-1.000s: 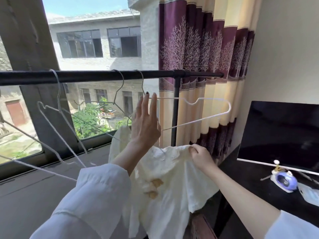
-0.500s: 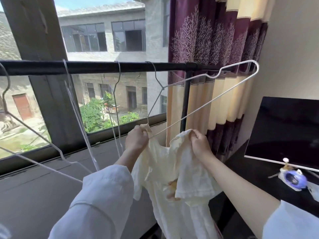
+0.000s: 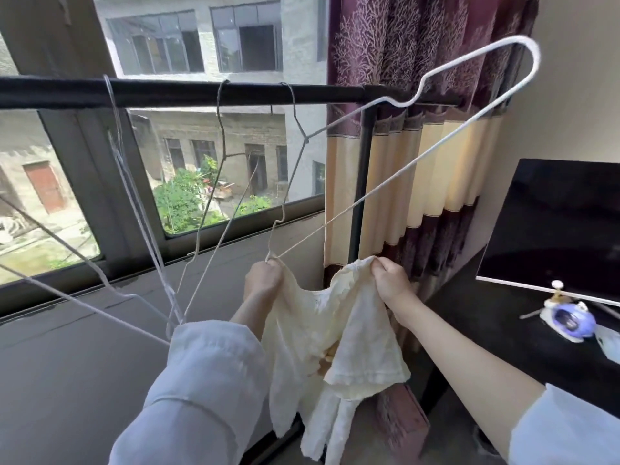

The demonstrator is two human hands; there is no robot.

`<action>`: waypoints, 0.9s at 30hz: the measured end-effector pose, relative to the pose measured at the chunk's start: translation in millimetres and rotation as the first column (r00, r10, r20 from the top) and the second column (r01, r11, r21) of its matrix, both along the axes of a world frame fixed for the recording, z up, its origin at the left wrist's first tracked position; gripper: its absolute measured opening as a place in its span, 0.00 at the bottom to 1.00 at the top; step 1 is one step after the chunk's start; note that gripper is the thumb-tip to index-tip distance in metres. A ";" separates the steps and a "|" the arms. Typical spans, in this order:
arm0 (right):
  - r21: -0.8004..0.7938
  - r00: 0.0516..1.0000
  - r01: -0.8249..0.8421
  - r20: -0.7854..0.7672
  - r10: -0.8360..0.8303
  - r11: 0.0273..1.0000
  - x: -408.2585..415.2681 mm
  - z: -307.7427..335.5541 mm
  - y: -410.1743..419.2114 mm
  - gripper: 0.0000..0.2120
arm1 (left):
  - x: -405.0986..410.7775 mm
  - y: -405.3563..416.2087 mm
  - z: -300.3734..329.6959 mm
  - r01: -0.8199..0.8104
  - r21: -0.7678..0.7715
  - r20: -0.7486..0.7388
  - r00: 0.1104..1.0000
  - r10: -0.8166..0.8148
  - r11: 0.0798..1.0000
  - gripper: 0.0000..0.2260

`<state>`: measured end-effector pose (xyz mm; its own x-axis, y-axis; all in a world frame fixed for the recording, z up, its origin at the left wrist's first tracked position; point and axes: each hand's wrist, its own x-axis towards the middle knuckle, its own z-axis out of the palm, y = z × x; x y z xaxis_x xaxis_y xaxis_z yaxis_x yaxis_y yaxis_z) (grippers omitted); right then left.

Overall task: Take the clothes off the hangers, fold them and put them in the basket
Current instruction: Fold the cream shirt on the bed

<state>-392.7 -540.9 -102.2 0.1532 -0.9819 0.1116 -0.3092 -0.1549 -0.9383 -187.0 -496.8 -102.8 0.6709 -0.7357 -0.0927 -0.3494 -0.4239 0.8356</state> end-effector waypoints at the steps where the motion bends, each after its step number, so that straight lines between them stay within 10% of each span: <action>1: 0.003 1.000 -0.002 -0.015 0.002 1.000 -1.8 -6.6 1.6 0.17 | -2.3 4.0 -5.3 -0.002 0.026 0.012 1.000 0.001 1.000 0.20; 17: -0.060 0.954 -0.297 -0.062 0.293 0.953 16.7 -108.2 101.8 0.14 | -74.1 185.7 -84.9 -0.228 -0.211 0.133 0.957 0.258 0.951 0.13; 27: -0.075 0.663 -0.748 -0.071 0.745 0.659 97.1 -106.7 294.0 0.14 | -40.5 421.1 -90.8 -0.589 -0.385 0.092 0.742 0.664 0.711 0.13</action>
